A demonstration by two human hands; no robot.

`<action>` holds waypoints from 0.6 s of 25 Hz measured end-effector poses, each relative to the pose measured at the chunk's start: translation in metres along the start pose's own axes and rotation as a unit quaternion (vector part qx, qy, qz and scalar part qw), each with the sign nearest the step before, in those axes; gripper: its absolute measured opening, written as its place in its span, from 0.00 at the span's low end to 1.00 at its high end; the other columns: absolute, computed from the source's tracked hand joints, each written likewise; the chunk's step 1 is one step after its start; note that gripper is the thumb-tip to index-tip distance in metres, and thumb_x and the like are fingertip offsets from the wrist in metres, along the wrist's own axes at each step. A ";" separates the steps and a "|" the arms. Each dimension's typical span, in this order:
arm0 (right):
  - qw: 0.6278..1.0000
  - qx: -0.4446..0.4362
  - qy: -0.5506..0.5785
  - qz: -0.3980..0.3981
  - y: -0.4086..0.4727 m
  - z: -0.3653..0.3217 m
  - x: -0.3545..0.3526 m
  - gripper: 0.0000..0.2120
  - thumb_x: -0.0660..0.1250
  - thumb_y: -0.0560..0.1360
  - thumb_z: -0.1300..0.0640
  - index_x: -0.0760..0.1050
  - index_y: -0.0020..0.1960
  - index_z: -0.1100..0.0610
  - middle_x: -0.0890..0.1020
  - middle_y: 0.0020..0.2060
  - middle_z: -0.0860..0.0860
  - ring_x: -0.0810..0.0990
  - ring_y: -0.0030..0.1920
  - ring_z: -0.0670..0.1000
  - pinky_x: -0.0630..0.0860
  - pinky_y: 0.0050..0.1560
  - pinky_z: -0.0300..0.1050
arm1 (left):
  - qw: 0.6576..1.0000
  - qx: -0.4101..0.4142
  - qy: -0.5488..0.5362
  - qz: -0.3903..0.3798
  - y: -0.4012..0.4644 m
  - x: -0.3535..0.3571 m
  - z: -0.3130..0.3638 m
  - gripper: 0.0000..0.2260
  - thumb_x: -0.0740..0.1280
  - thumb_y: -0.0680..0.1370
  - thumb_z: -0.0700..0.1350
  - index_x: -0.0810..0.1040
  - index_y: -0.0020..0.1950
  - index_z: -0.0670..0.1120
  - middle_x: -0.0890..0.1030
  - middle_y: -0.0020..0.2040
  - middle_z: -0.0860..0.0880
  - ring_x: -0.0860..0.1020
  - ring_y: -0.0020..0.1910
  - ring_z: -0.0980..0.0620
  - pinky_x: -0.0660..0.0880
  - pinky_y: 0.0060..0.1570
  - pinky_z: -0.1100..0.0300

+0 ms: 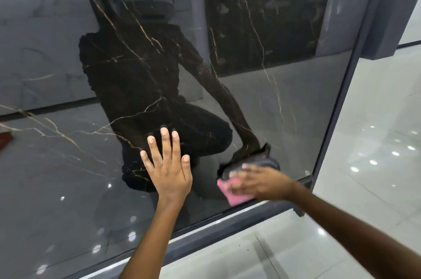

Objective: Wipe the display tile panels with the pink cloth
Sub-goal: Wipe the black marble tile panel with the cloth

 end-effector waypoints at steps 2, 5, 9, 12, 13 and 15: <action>0.987 0.119 0.013 0.107 0.017 0.081 -0.052 0.29 0.63 0.72 0.59 0.64 0.73 0.50 0.64 0.73 0.49 0.53 0.77 0.54 0.47 0.76 0.55 | 1.000 -0.009 -0.003 0.018 0.004 -0.001 0.000 0.24 0.41 0.85 0.54 0.44 0.81 0.52 0.41 0.80 0.56 0.40 0.79 0.51 0.38 0.76 0.48; 0.885 0.368 0.066 0.277 0.037 0.161 -0.100 0.23 0.60 0.76 0.57 0.70 0.71 0.53 0.71 0.70 0.54 0.57 0.76 0.58 0.55 0.71 0.60 | 0.999 -0.023 -0.021 0.027 0.010 -0.003 0.001 0.24 0.40 0.85 0.54 0.48 0.81 0.52 0.43 0.80 0.58 0.41 0.79 0.52 0.38 0.76 0.49; 0.935 0.314 0.035 0.163 0.053 -0.007 -0.003 0.23 0.60 0.78 0.53 0.63 0.73 0.47 0.62 0.74 0.51 0.51 0.77 0.56 0.47 0.75 0.58 | 0.996 -0.066 -0.067 -0.010 -0.031 0.011 0.006 0.25 0.40 0.84 0.56 0.56 0.79 0.48 0.43 0.80 0.59 0.40 0.79 0.52 0.37 0.76 0.50; 0.991 0.119 0.054 -0.031 0.013 -0.112 0.071 0.45 0.72 0.69 0.62 0.53 0.78 0.48 0.58 0.76 0.46 0.54 0.76 0.53 0.37 0.76 0.56 | 0.998 -0.016 -0.026 -0.054 -0.071 0.033 0.007 0.23 0.42 0.85 0.55 0.47 0.81 0.56 0.40 0.80 0.58 0.37 0.79 0.51 0.38 0.75 0.49; 0.994 0.094 0.052 -0.011 0.006 -0.107 0.067 0.44 0.71 0.68 0.65 0.55 0.78 0.49 0.60 0.76 0.46 0.56 0.76 0.52 0.37 0.76 0.55 | 0.998 -0.008 -0.018 -0.056 -0.077 0.037 0.004 0.23 0.42 0.85 0.55 0.45 0.80 0.56 0.40 0.80 0.58 0.37 0.78 0.51 0.38 0.75 0.50; 0.979 0.180 0.052 0.082 0.004 -0.042 0.032 0.32 0.64 0.73 0.63 0.62 0.74 0.50 0.64 0.73 0.49 0.60 0.74 0.55 0.45 0.76 0.55 | 0.999 -0.003 0.003 -0.041 -0.080 0.040 0.001 0.23 0.42 0.85 0.55 0.44 0.80 0.56 0.39 0.80 0.57 0.37 0.78 0.51 0.37 0.75 0.50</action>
Point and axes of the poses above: each hand's wrist, its own y-axis towards the middle knuckle, its own x-axis out of the palm, z = x × y, the point moved 10 cm from there along y, towards the middle knuckle
